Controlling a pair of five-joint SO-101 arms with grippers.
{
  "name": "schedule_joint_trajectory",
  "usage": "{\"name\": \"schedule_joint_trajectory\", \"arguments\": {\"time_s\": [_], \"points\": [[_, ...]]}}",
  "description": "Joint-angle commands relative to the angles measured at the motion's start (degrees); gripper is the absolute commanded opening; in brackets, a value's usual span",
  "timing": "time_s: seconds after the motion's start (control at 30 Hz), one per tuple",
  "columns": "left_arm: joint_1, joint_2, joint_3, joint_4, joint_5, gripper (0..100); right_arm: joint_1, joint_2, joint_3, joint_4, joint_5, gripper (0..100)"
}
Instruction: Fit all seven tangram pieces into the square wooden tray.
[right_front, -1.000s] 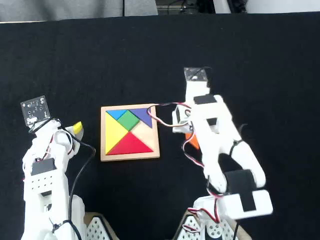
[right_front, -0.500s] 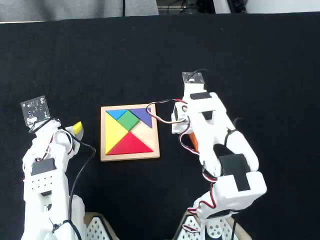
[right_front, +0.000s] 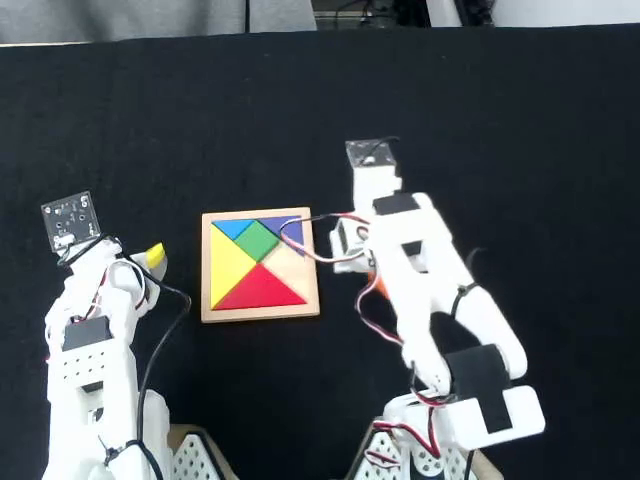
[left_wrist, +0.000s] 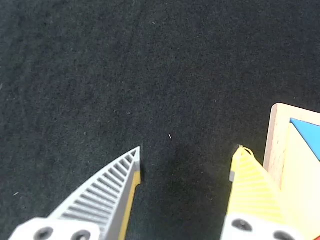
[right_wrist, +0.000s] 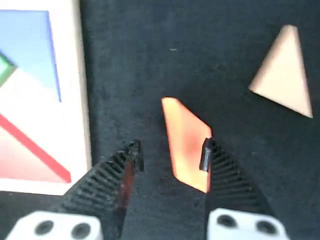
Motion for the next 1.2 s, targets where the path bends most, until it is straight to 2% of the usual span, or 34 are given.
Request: {"name": "schedule_joint_trajectory", "arguments": {"time_s": [0.0, 0.2, 0.53, 1.0, 1.17], "points": [[-0.1, -0.9, -0.4, -0.9, 0.1, 29, -1.1, -3.3, -0.4, -0.7, 0.7, 19.5], [-0.1, -0.9, -0.4, -0.9, 0.1, 29, 5.7, -2.7, -3.5, 1.8, 2.0, 19.5], [-0.1, -0.9, -0.4, -0.9, 0.1, 29, -0.9, 3.5, -2.9, -0.6, -1.2, 19.8], [-0.1, -0.9, -0.4, -0.9, 0.1, 29, 1.5, 10.2, -6.6, -0.2, -1.0, 19.0], [-0.1, -0.9, -0.4, -0.9, 0.1, 29, 1.7, 10.3, -6.5, -0.5, -1.0, 10.9]]}}
